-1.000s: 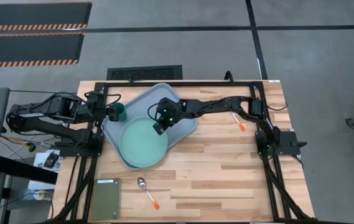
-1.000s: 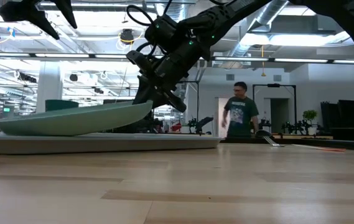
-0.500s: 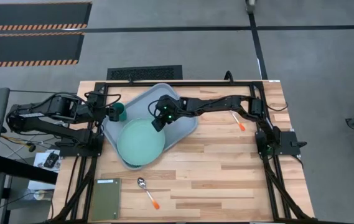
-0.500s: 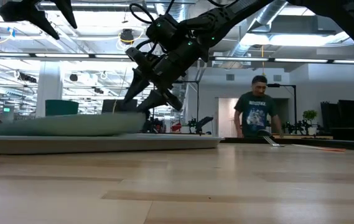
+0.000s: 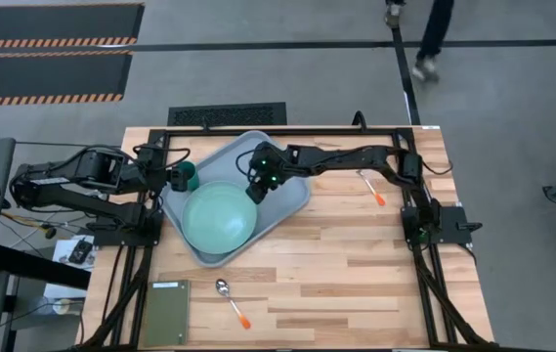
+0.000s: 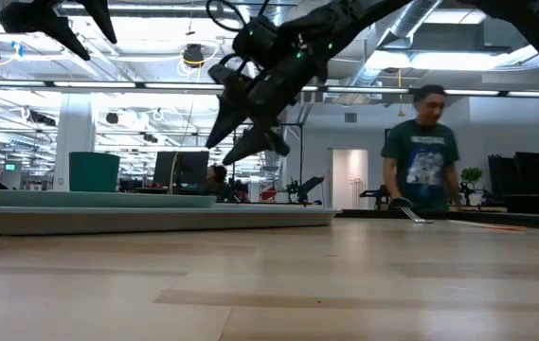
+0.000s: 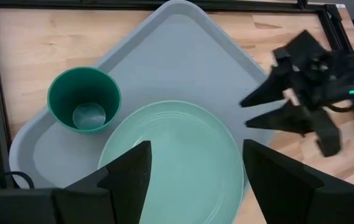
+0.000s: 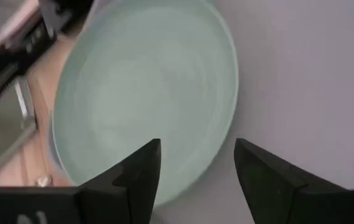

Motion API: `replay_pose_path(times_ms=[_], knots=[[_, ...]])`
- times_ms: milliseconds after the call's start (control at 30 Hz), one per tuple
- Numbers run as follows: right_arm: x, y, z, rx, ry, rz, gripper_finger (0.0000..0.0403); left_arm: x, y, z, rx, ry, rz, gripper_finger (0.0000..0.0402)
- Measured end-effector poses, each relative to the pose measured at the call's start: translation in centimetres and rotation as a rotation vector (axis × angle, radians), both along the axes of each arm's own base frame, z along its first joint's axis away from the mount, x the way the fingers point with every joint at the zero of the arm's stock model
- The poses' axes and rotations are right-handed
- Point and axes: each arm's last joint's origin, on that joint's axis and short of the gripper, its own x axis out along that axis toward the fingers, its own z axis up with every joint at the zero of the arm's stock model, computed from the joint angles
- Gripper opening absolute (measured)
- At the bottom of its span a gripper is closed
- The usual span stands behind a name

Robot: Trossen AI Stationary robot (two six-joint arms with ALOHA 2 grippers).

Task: Pick and place plate/cup/fork/spoon on tray
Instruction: Put the orange fork on the gray tray to the right of the plate

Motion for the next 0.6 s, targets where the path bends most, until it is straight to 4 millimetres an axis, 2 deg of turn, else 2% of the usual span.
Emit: replay_pose_path(times_ms=[200,333,467,600], knots=[[-1.7,2.4,-0.8,-0.056,0.237,0.085,0.0226,0.0,0.0,0.0,-0.004,0.001,-0.003,0.0238],[-3.8,3.0,-0.7,-0.071,0.44,0.096,0.0226,0.2,-0.1,-0.1,-0.005,0.009,-0.013,0.0238],[-6.3,3.6,1.6,-0.07,0.549,0.137,0.0226,0.9,-0.3,-0.3,-0.004,0.025,-0.026,0.0238],[-9.3,4.4,5.1,-0.1,0.629,0.158,0.0226,2.1,-0.6,-0.5,0.008,0.038,-0.061,0.0238]])
